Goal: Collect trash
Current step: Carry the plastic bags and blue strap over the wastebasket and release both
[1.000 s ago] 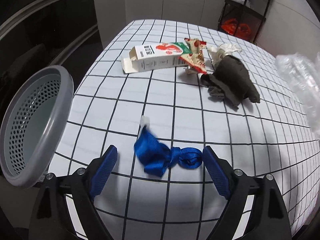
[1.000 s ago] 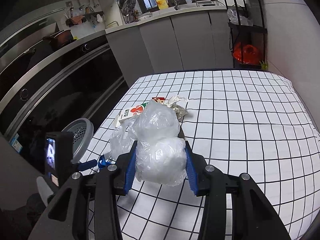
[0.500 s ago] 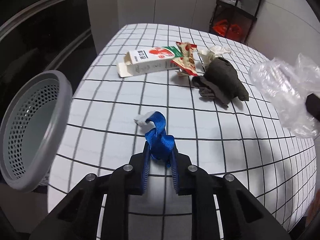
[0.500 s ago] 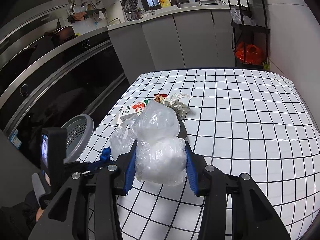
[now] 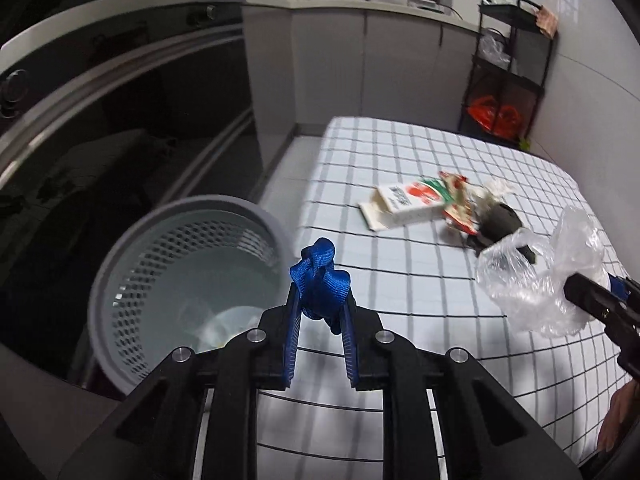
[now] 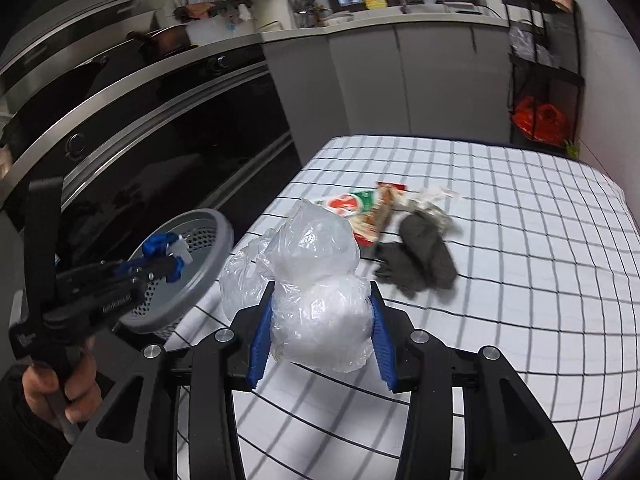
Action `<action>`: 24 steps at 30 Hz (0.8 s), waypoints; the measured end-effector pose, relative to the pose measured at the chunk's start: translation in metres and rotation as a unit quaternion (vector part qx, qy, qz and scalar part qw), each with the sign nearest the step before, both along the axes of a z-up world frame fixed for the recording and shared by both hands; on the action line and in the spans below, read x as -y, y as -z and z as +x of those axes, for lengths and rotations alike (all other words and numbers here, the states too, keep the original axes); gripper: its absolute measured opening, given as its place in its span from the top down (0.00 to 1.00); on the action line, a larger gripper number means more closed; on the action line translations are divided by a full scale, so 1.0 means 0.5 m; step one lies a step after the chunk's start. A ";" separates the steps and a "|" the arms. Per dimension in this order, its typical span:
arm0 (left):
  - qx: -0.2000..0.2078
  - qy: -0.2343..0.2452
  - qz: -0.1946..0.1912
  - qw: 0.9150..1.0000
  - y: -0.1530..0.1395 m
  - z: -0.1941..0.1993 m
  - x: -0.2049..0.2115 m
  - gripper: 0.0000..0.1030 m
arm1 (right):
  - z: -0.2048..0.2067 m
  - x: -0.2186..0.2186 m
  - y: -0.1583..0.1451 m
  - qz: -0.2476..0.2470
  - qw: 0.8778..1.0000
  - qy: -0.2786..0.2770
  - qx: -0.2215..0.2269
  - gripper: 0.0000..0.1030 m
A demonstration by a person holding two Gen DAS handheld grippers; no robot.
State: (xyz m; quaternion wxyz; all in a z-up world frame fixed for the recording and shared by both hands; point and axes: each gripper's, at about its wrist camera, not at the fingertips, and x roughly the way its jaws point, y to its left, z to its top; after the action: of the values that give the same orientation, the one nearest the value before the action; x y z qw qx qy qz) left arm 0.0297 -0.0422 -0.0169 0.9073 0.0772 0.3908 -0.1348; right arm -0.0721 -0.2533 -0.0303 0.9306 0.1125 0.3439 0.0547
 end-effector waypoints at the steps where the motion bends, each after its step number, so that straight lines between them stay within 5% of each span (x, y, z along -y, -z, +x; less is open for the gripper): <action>1: 0.003 -0.005 0.002 1.000 -0.005 0.003 -0.013 0.82 | 0.010 -0.020 -0.003 0.000 1.000 -0.007 0.003 0.59; 9: 0.030 -0.067 0.018 0.997 -0.016 0.054 -0.134 0.82 | 0.106 -0.163 0.002 0.001 0.998 -0.062 0.012 0.59; 24: -0.020 -0.134 0.006 0.991 0.043 0.136 -0.247 0.81 | 0.252 -0.328 0.043 -0.025 0.993 -0.119 -0.013 0.59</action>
State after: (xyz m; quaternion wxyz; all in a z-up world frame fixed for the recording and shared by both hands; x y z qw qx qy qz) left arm 0.0978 0.0813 -0.0385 0.9086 0.0271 0.4166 -0.0108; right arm 0.0540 -0.0893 -0.0517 0.9156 0.0483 0.3678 0.1550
